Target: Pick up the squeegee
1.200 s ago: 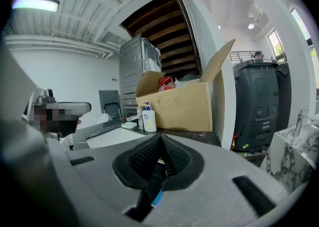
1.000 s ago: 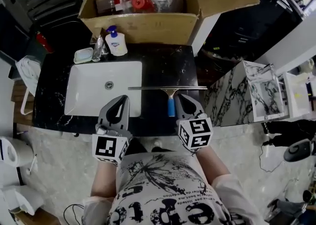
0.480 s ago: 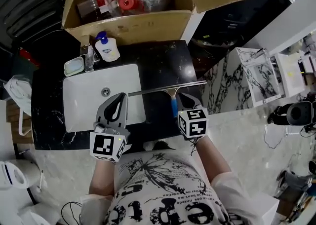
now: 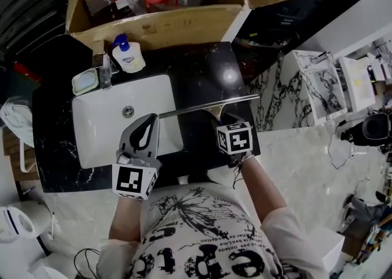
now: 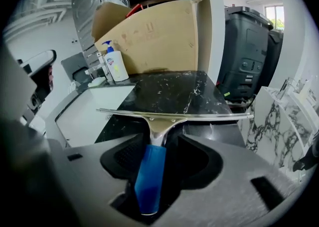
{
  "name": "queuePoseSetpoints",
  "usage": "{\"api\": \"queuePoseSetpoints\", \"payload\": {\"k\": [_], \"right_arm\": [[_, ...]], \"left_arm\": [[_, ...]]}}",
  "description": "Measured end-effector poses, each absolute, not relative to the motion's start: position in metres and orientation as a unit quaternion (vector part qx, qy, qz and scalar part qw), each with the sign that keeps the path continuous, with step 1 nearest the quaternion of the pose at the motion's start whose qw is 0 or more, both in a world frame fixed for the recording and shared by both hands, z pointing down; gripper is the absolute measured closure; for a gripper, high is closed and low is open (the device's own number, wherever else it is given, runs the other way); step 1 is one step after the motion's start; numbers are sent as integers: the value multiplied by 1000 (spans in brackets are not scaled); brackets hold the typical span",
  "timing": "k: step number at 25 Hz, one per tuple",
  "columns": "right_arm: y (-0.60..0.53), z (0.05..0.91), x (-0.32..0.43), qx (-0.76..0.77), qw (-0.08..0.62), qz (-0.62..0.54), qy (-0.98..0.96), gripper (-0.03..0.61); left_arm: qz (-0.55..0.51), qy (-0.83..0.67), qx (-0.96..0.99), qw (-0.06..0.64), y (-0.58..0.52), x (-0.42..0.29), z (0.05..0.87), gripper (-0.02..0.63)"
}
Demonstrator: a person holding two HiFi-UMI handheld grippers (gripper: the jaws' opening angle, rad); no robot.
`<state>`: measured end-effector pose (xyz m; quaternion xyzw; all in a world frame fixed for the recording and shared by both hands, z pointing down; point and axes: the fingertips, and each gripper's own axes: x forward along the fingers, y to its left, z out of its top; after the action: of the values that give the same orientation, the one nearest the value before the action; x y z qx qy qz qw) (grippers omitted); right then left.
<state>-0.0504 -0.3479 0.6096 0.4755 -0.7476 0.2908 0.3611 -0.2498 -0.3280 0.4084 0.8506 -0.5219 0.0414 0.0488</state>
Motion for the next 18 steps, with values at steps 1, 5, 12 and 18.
{"api": "queuePoseSetpoints", "payload": {"k": [1, 5, 12, 18], "right_arm": [[-349, 613, -51, 475, 363, 293, -746, 371], [-356, 619, -54, 480, 367, 293, -741, 371], [-361, 622, -54, 500, 362, 284, -734, 385], [-361, 622, -57, 500, 367, 286, -730, 434]], "left_arm": [[43, -520, 852, 51, -329, -249, 411, 601], [50, -516, 853, 56, -331, -247, 418, 601], [54, -526, 847, 55, -335, -252, 418, 601], [57, -531, 844, 51, -334, -253, 417, 601]]}}
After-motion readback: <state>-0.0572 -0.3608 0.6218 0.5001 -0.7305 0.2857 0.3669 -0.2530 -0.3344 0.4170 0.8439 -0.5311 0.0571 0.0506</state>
